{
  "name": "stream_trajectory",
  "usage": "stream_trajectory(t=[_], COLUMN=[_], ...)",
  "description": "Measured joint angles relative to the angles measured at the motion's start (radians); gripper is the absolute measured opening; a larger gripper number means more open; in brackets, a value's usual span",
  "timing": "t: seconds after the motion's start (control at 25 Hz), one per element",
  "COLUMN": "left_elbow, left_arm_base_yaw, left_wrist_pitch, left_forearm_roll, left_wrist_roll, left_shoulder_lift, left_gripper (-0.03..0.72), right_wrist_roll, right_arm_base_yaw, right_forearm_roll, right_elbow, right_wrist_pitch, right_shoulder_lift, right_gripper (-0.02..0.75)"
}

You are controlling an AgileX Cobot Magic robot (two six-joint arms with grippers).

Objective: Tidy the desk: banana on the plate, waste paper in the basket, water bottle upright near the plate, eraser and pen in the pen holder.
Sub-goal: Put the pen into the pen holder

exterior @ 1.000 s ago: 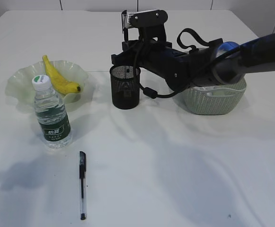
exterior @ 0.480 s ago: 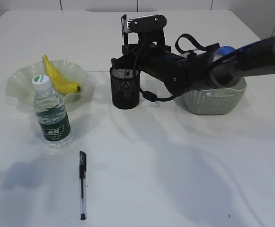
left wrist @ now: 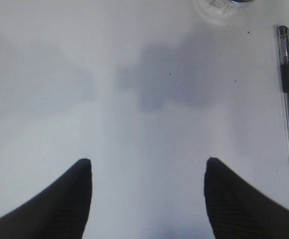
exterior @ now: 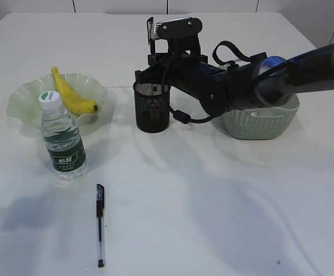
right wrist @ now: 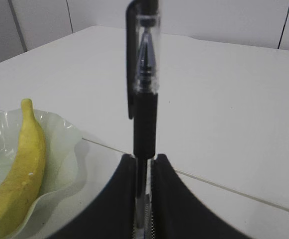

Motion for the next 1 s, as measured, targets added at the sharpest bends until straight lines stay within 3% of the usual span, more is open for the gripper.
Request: stream_trajectory(t=[1.0], left_elbow=[0.0], left_arm_base_yaw=[0.0], left_wrist_pitch=[-0.001], left_forearm_roll=[0.0], left_wrist_roll=[0.002], left_shoulder_lift=[0.0], left_gripper=[0.496], right_wrist_roll=[0.001], right_arm_base_yaw=[0.0], right_forearm_roll=[0.0], right_elbow=[0.0], right_wrist_pitch=[0.0], right_shoulder_lift=[0.0], right_gripper=[0.104])
